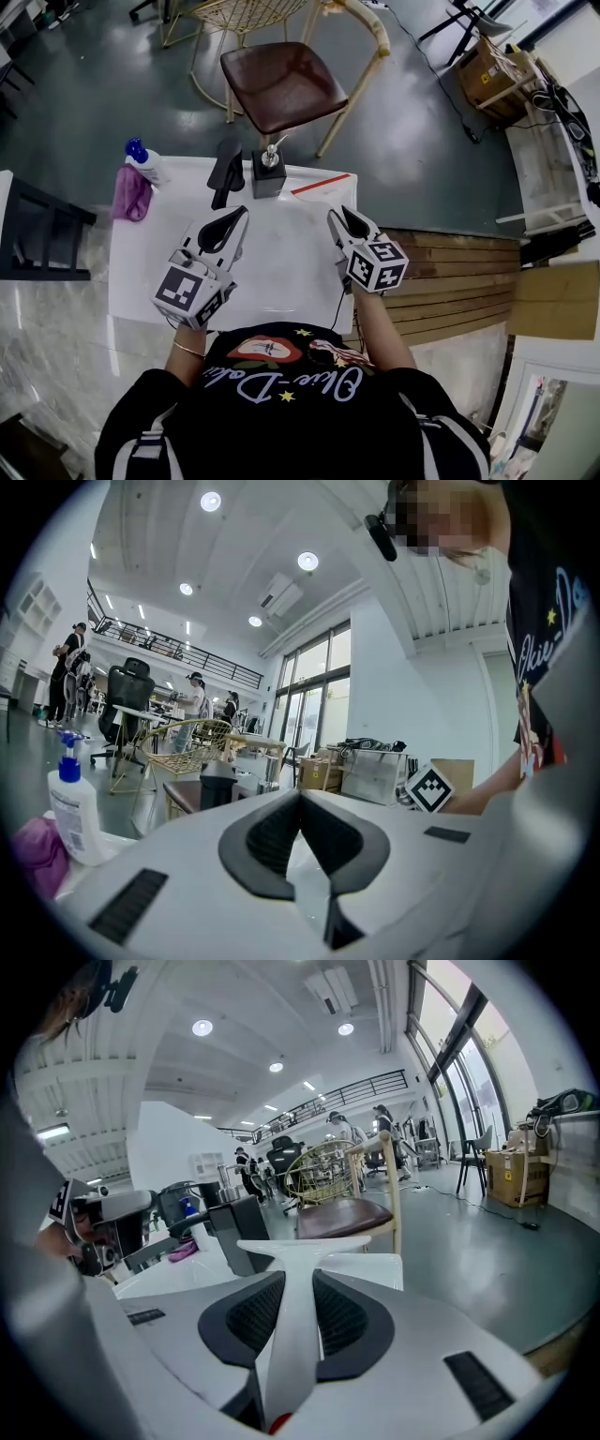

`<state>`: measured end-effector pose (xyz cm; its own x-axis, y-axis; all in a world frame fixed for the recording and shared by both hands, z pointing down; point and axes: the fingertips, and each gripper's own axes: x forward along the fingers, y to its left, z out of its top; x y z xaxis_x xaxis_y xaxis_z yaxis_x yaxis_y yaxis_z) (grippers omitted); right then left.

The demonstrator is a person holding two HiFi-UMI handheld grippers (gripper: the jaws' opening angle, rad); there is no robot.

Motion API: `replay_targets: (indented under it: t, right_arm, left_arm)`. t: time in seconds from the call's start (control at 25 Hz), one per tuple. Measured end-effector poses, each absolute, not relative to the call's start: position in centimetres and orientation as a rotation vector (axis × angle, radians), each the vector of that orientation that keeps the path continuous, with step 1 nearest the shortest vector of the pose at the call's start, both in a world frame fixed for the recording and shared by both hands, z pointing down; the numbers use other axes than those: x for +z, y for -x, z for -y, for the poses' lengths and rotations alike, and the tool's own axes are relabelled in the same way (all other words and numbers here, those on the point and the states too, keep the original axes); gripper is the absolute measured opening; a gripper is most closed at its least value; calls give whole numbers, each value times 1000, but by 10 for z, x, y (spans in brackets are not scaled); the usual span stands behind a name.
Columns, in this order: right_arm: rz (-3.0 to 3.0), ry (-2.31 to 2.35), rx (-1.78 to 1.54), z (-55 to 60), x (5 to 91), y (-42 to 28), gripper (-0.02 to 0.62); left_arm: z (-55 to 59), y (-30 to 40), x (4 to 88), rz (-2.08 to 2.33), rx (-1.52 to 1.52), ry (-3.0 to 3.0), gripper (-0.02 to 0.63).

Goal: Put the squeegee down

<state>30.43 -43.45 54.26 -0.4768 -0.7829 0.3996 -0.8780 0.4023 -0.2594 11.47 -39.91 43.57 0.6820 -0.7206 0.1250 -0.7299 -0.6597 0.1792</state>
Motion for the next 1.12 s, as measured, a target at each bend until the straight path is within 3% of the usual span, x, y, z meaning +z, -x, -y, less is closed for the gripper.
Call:
replay_targets:
  t: [1.12]
  right_arm:
    - [2347, -1457, 622, 445, 571, -307, 108]
  left_arm:
    - [399, -111, 440, 1195, 75, -2661, 6]
